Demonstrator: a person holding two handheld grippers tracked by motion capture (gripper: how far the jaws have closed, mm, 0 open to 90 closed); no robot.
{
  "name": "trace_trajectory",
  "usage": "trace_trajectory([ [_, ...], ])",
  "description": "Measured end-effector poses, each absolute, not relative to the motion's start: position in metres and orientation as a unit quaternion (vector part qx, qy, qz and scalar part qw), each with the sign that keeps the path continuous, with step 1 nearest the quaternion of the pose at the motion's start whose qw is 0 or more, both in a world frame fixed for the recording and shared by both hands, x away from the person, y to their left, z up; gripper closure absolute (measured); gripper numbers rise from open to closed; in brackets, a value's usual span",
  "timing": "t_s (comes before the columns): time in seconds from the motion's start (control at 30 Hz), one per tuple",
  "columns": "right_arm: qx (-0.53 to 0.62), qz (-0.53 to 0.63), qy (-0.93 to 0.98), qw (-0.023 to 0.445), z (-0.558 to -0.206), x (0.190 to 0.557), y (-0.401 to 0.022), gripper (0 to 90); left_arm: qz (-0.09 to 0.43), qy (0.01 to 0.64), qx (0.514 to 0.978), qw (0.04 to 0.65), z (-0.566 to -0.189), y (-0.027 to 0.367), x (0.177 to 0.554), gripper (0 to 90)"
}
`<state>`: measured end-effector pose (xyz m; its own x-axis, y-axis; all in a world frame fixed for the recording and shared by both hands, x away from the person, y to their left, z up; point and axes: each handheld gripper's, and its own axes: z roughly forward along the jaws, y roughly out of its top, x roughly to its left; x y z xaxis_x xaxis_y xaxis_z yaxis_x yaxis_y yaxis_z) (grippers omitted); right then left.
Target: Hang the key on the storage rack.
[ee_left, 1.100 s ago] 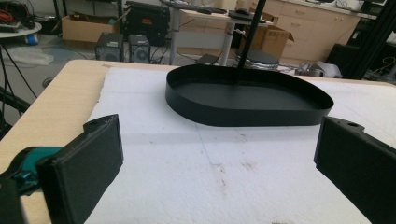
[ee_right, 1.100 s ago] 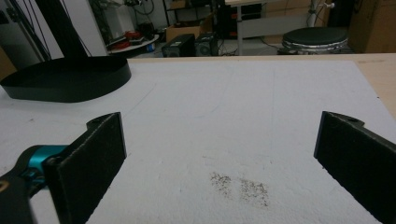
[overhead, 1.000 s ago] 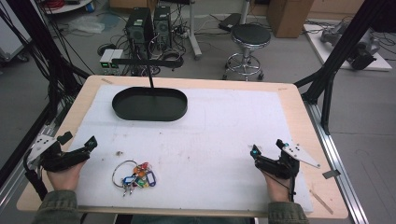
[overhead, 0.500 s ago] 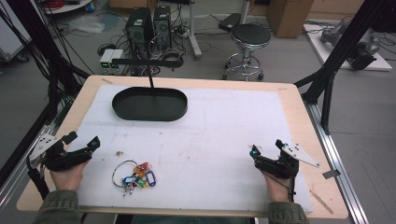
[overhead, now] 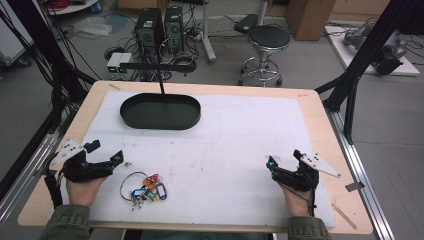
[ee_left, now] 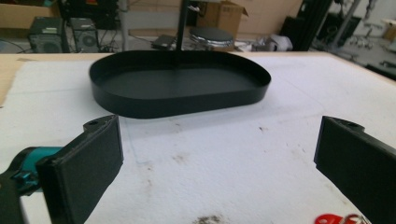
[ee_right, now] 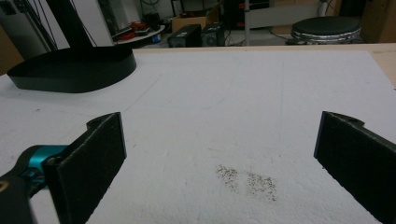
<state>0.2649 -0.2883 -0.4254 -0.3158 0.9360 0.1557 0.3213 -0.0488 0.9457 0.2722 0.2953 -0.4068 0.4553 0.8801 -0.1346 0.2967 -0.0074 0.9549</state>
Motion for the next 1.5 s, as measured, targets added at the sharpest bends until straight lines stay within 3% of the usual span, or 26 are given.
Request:
trace_trajectory([
  [0.43,0.507,0.518,0.628,0.283,-0.427,0.266,-0.287,1.2,0.225,0.432,0.69,0.536,-0.407,0.275,0.276,1.7],
  [0.97,0.503,0.517,0.636,0.273,-0.428,0.268,-0.287,1.2,0.159,0.406,0.769,0.467,-0.415,0.244,0.282,1.7],
  [1.5,0.501,0.513,0.645,0.264,-0.429,0.269,-0.285,1.2,0.123,0.373,0.811,0.433,-0.417,0.222,0.28,1.8],
])
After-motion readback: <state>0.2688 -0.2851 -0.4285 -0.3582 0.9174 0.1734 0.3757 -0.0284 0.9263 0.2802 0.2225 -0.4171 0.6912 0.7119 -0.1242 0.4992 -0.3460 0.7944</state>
